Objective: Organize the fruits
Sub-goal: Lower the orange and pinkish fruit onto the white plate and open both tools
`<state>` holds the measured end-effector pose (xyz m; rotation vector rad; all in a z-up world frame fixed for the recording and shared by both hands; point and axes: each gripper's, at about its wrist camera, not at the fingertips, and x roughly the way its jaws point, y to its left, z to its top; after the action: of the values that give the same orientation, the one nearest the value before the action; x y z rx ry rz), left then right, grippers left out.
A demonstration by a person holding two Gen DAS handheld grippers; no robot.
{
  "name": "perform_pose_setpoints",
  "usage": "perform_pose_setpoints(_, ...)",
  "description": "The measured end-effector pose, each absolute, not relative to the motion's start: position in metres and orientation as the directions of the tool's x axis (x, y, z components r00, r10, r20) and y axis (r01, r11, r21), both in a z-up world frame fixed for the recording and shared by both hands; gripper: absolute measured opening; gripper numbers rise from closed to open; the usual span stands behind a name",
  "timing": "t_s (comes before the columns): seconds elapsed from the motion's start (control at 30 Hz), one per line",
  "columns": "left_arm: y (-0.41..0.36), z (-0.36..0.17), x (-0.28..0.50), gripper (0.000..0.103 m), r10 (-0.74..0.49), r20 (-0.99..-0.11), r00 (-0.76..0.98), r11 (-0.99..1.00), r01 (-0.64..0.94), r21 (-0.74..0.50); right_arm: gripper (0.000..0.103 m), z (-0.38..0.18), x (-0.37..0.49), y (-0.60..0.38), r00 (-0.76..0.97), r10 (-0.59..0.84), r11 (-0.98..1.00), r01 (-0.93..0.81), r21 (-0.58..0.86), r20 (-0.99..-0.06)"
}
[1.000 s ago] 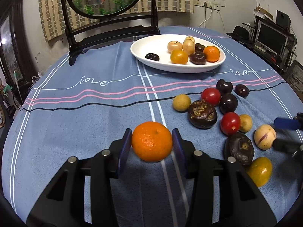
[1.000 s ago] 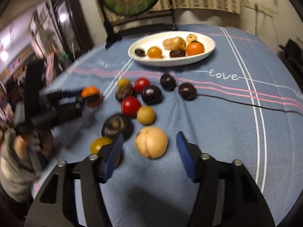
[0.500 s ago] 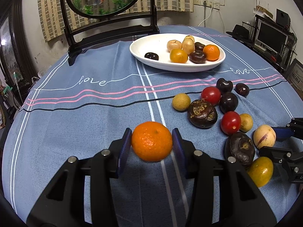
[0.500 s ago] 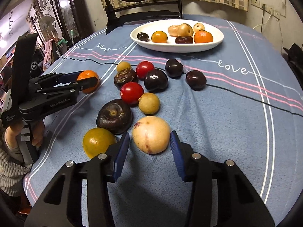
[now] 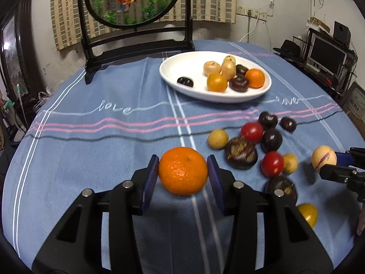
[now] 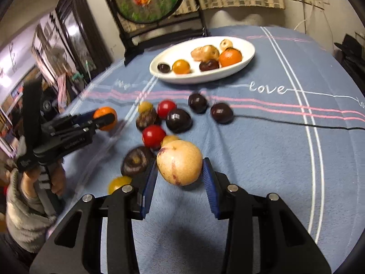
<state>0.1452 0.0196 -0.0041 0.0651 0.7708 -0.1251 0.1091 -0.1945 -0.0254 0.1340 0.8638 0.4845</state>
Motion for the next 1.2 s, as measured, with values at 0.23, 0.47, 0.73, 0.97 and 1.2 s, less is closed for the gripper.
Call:
perform_pose_setpoints(0.23, 0.009, 0.031, 0.198, 0.044, -0.093, -0.672, 0.734, 0.99, 0.139, 0.016, 0.041, 0.02, 0.145, -0.205, 0.583, 0.46, 0.886, -0.349, 0.305, -0.67)
perform_pose_setpoints(0.47, 0.004, 0.046, 0.267, 0.044, -0.126, -0.665, 0.737, 0.991, 0.123, -0.052, 0.041, 0.054, 0.216, -0.199, 0.61, 0.466, 0.885, -0.336, 0.323, -0.641)
perform_pose_setpoints(0.73, 0.001, 0.03, 0.343, 0.044, -0.124, -0.692, 0.711, 0.992, 0.106, -0.069, 0.041, 0.031, 0.288, -0.163, 0.55, 0.492, 0.868, -0.375, 0.327, -0.675)
perform_pose_setpoints(0.97, 0.0, -0.004, 0.375, 0.044, -0.127, -0.732, 0.67, 0.991, 0.116, -0.066, 0.041, 0.004, 0.323, -0.149, 0.509, 0.473, 0.874, -0.376, 0.308, -0.719)
perform_pose_setpoints(1.2, 0.007, -0.004, 0.377, 0.047, -0.109, -0.728, 0.677, 0.994, 0.09, -0.065, 0.041, -0.01, 0.34, -0.142, 0.515, 0.449, 0.888, -0.352, 0.298, -0.73)
